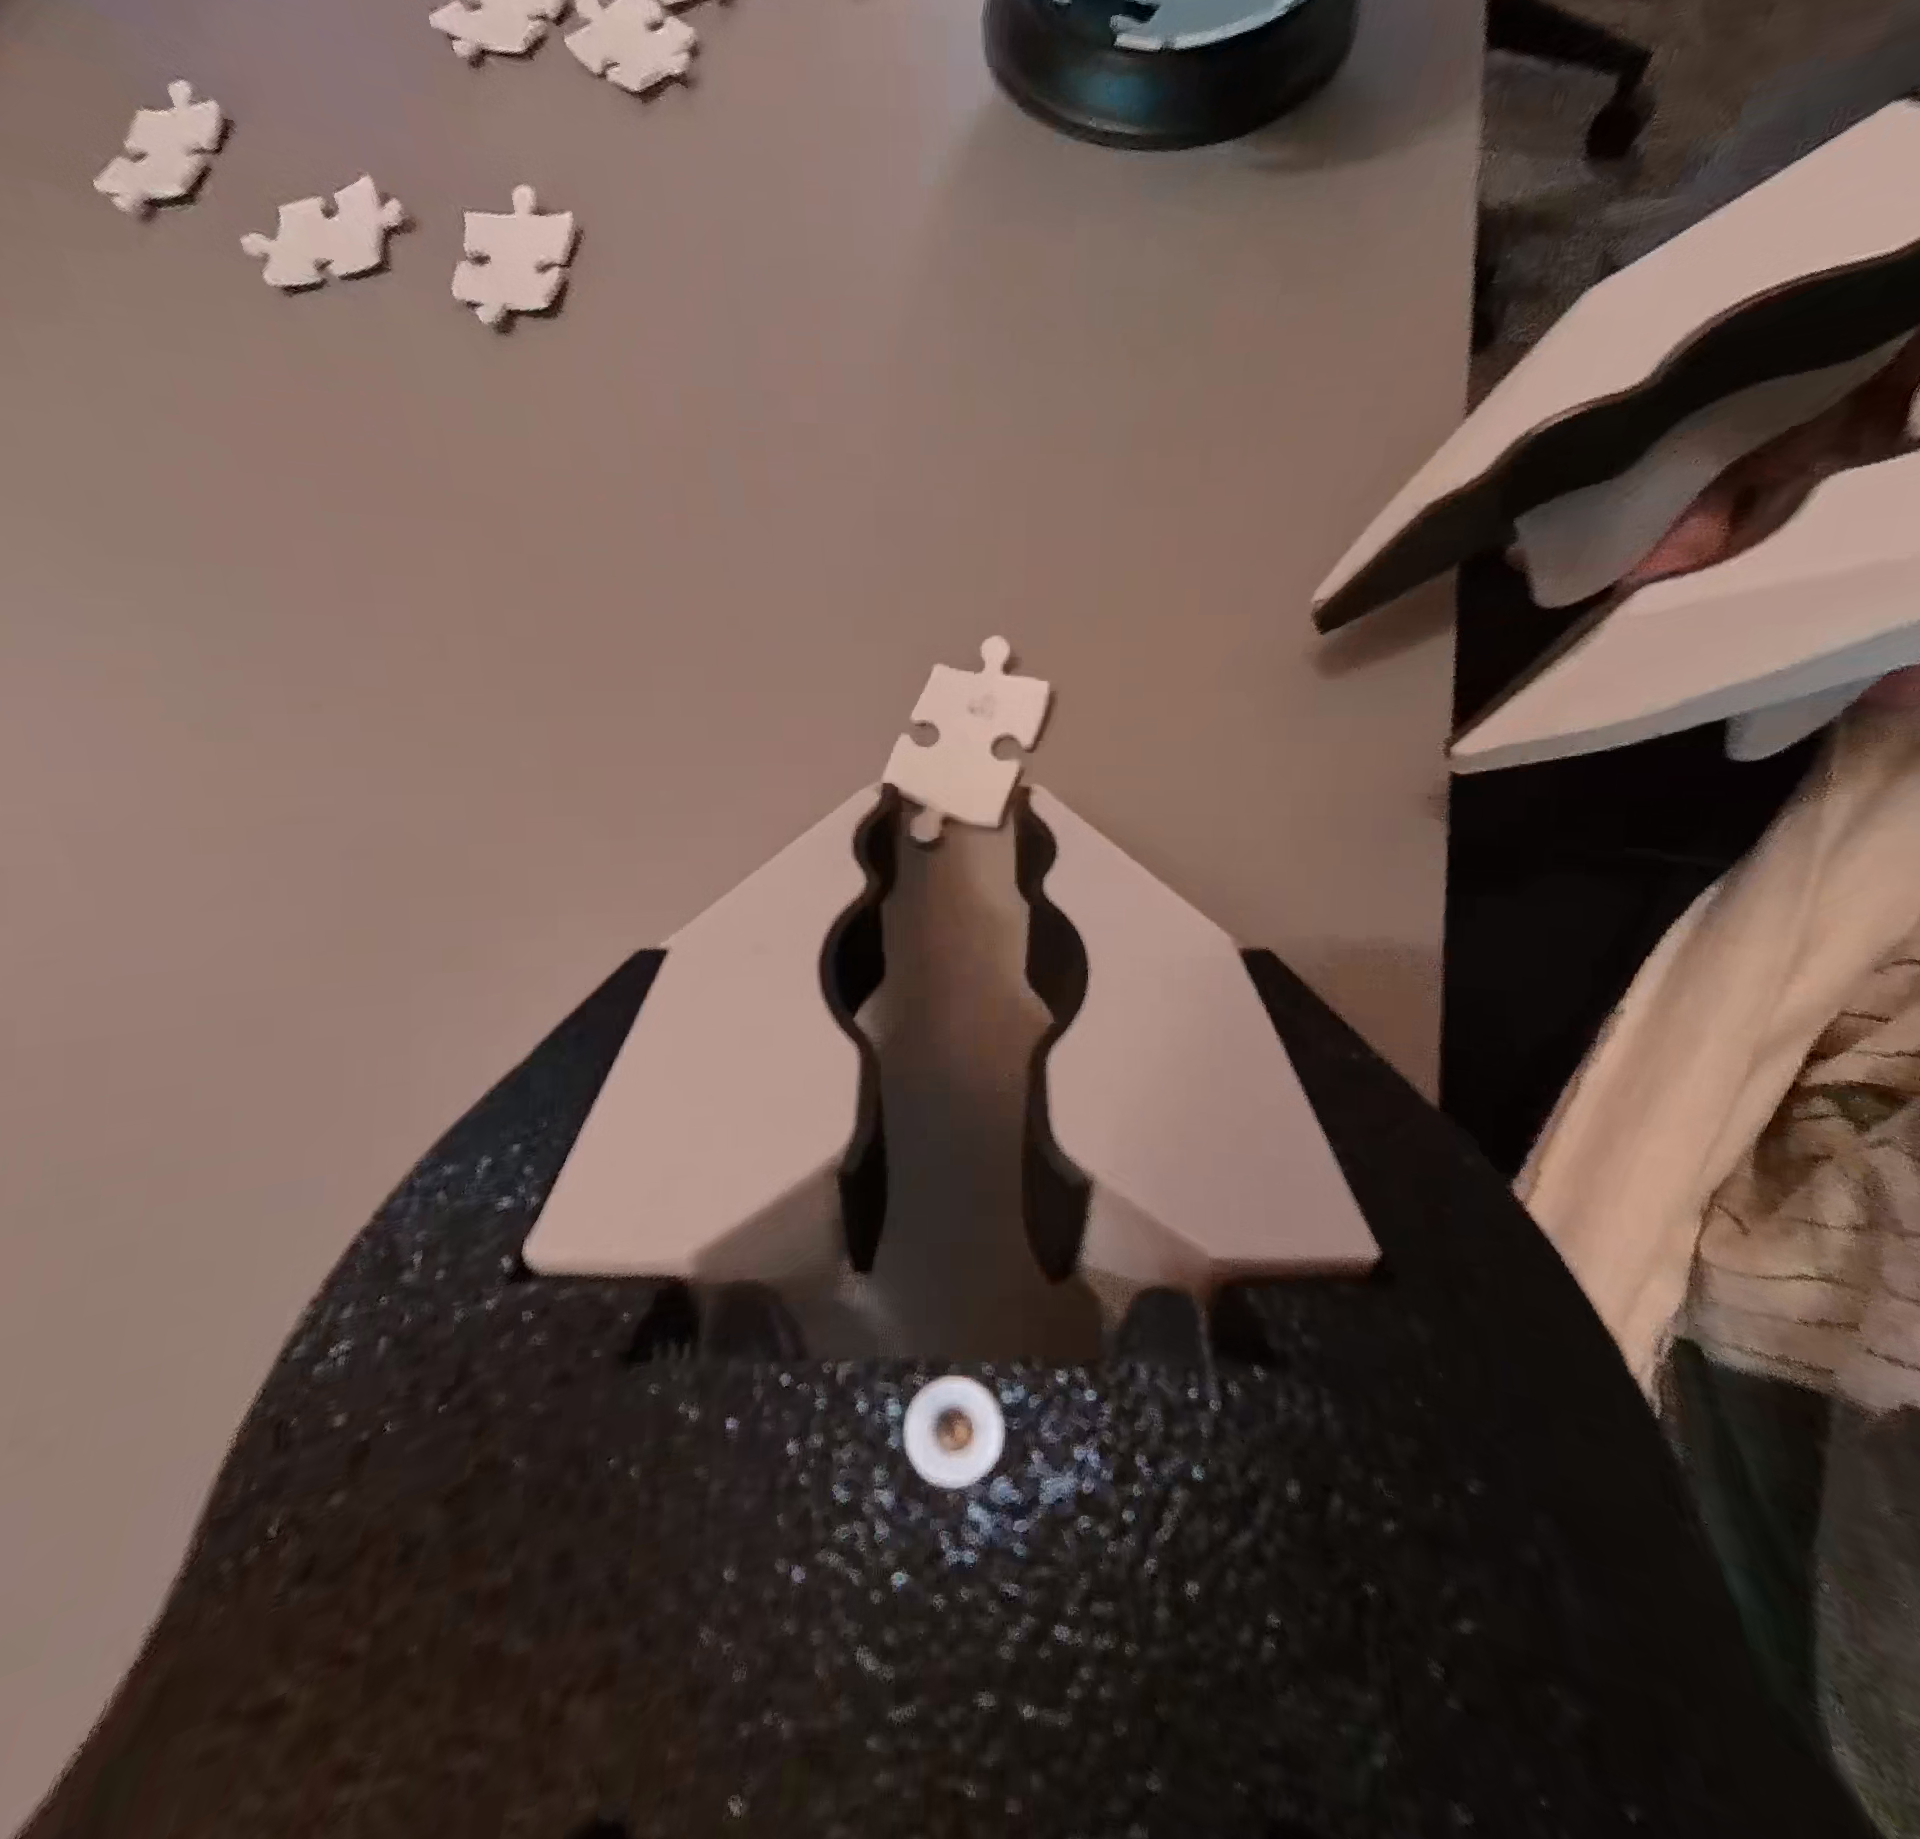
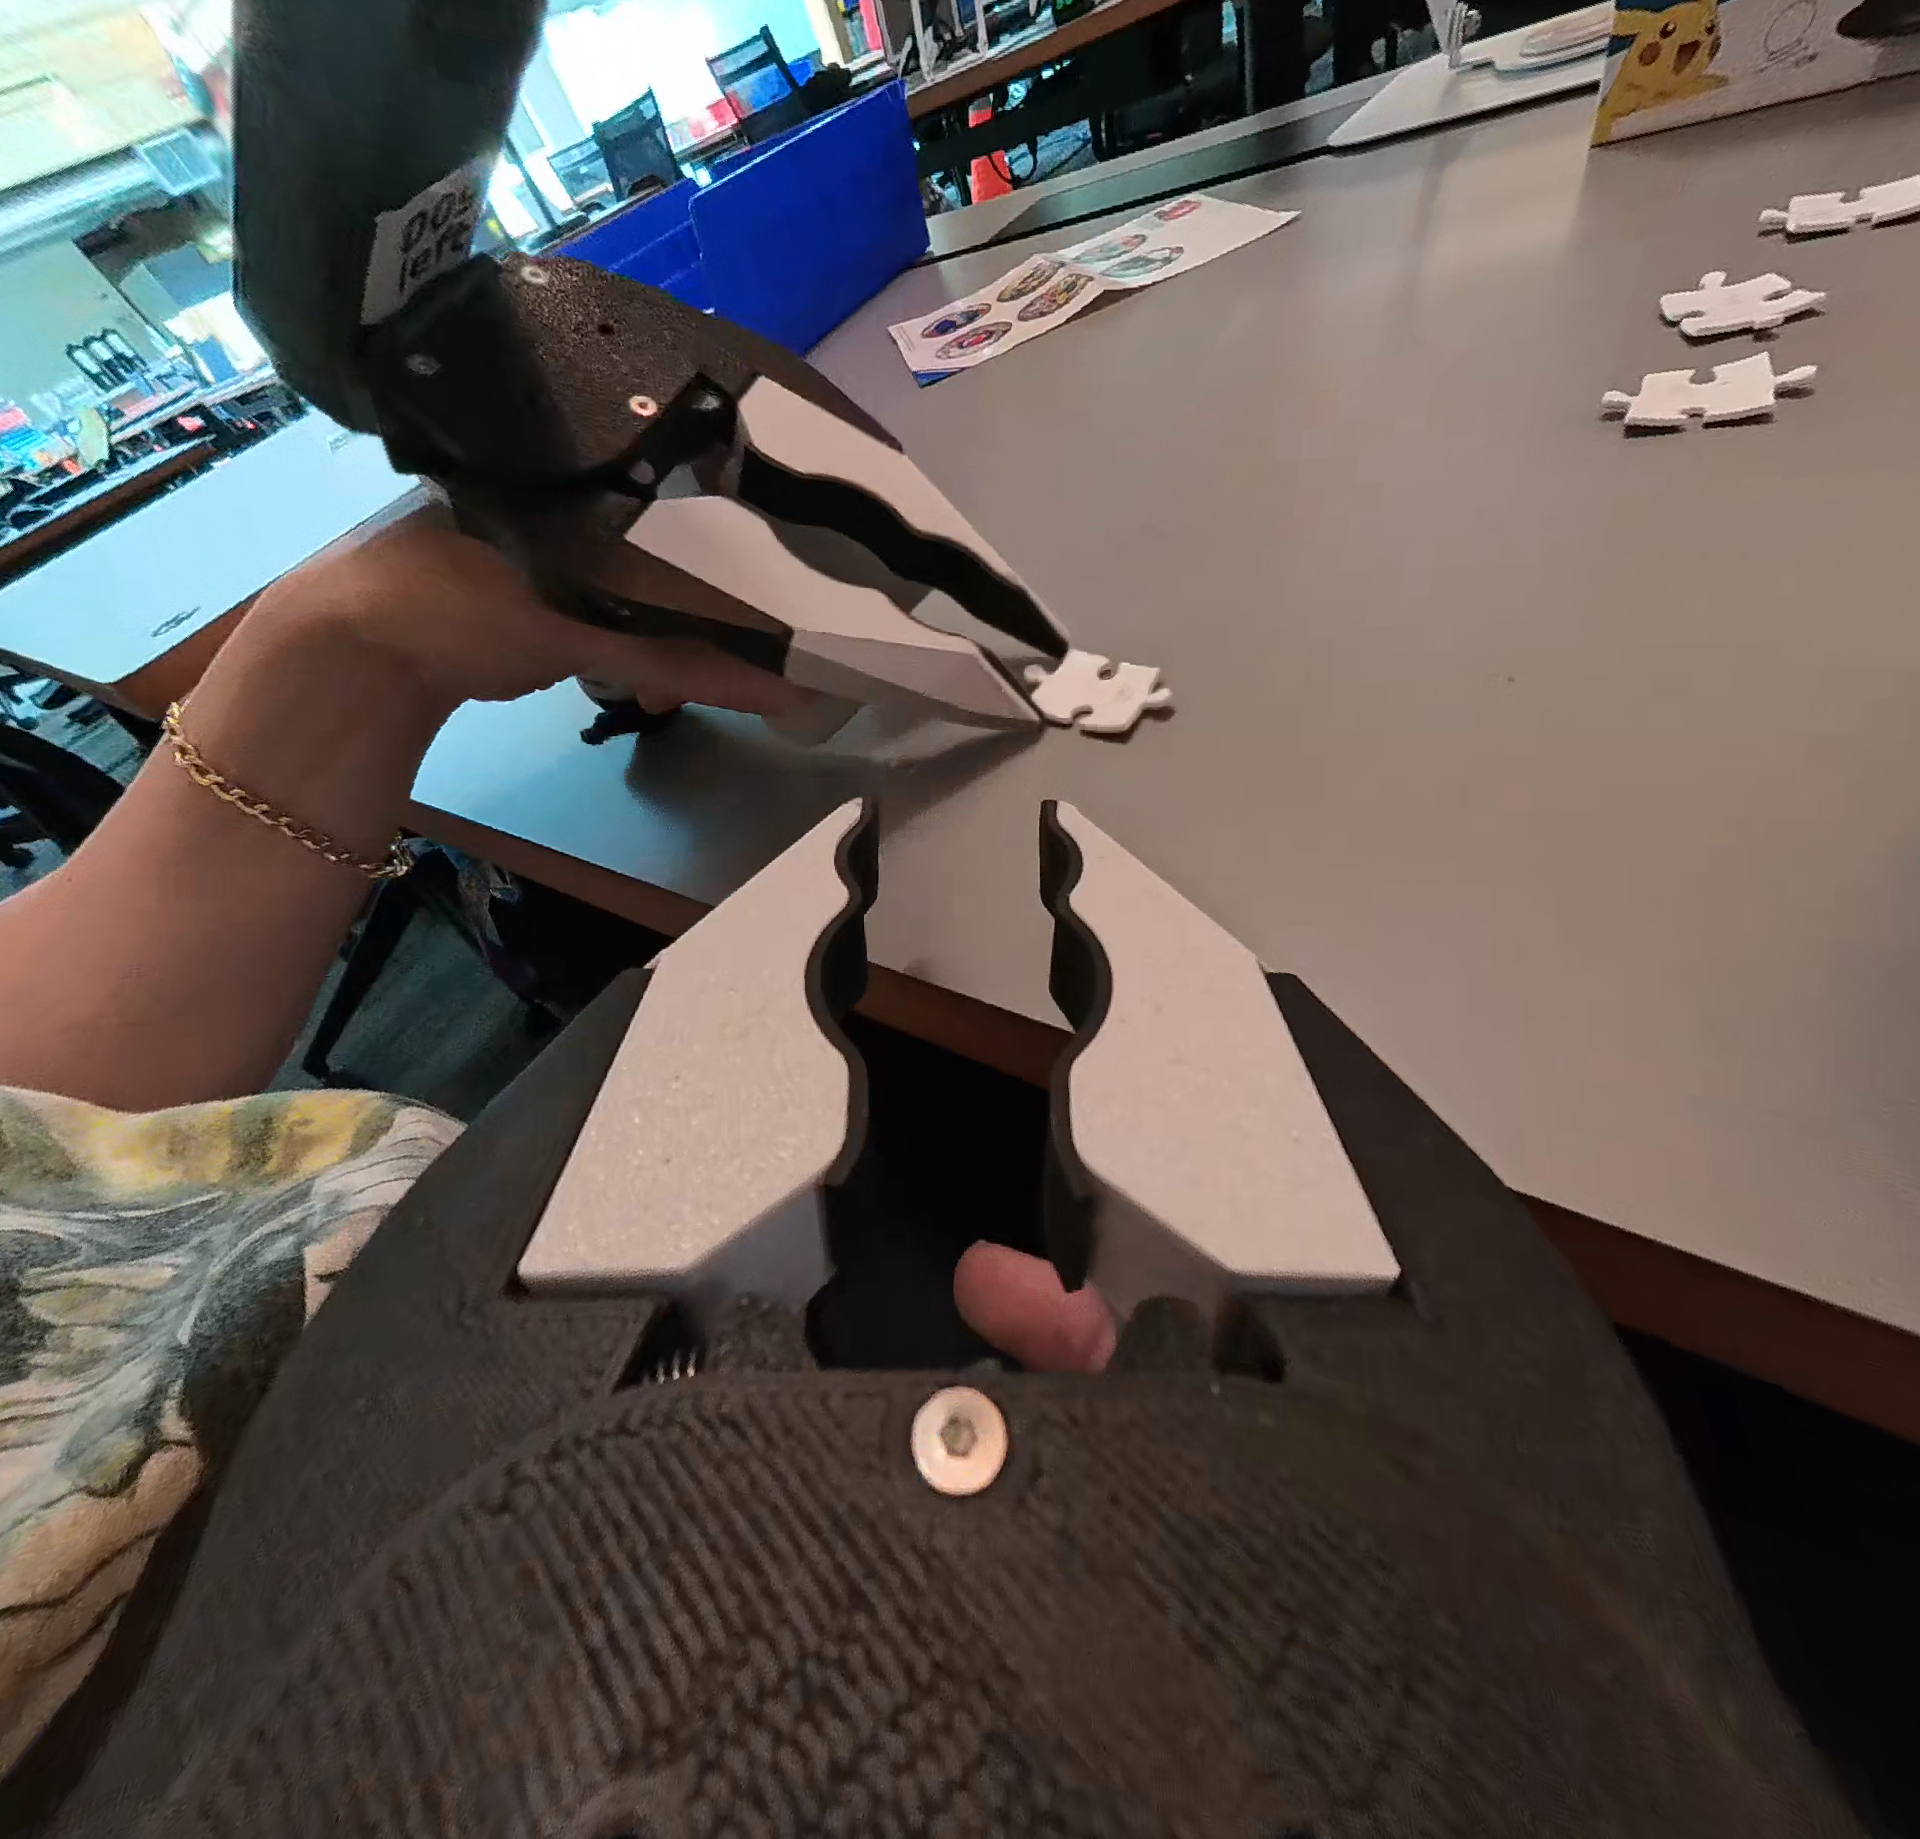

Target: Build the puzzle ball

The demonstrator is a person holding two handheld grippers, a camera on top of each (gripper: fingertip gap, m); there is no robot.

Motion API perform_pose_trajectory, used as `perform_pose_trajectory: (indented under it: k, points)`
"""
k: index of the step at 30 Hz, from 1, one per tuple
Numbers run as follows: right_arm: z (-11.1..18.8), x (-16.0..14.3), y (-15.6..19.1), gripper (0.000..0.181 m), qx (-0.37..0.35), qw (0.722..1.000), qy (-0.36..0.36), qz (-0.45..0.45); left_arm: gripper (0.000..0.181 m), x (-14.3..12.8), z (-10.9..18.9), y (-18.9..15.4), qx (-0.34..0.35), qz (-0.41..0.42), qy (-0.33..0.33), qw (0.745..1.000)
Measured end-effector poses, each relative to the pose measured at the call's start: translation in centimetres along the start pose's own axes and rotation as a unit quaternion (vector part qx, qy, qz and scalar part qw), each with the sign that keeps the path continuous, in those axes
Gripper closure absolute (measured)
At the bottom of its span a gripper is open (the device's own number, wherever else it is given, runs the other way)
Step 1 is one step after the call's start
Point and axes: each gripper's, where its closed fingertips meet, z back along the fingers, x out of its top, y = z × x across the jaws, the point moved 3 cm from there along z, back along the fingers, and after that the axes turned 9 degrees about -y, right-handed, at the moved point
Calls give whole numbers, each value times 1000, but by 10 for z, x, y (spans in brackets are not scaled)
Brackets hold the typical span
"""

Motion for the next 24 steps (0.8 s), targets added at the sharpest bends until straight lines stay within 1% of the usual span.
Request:
perform_pose_trajectory:
  k: [2,8,10,13,15,19,22,24]
  points:
    - [0,0,-1,151,1,1000,-4,-8,168,0,-2,-1,-9,3,3,1000]
    - [2,0,-4,151,2,1000,-2,0,169,4,-5,-5,-17,10,1,1000]
    - [5,-2,-4,150,1,1000,9,19,169,10,-8,-6,-15,22,-12,1000]
    - [15,-3,-6,148,-10,997,28,67,169,26,-14,-11,-18,46,-49,998]
    - [26,4,-12,147,-34,994,25,103,169,41,-24,-10,-18,54,-79,995]
    - [51,26,-34,134,-92,986,20,137,169,75,-57,-15,-46,39,-106,993]
    - [72,40,-51,130,-134,979,23,153,169,91,-89,-13,-57,7,-94,994]
    - [89,48,-63,128,-165,972,24,163,169,93,-105,-12,-73,-1,-81,994]
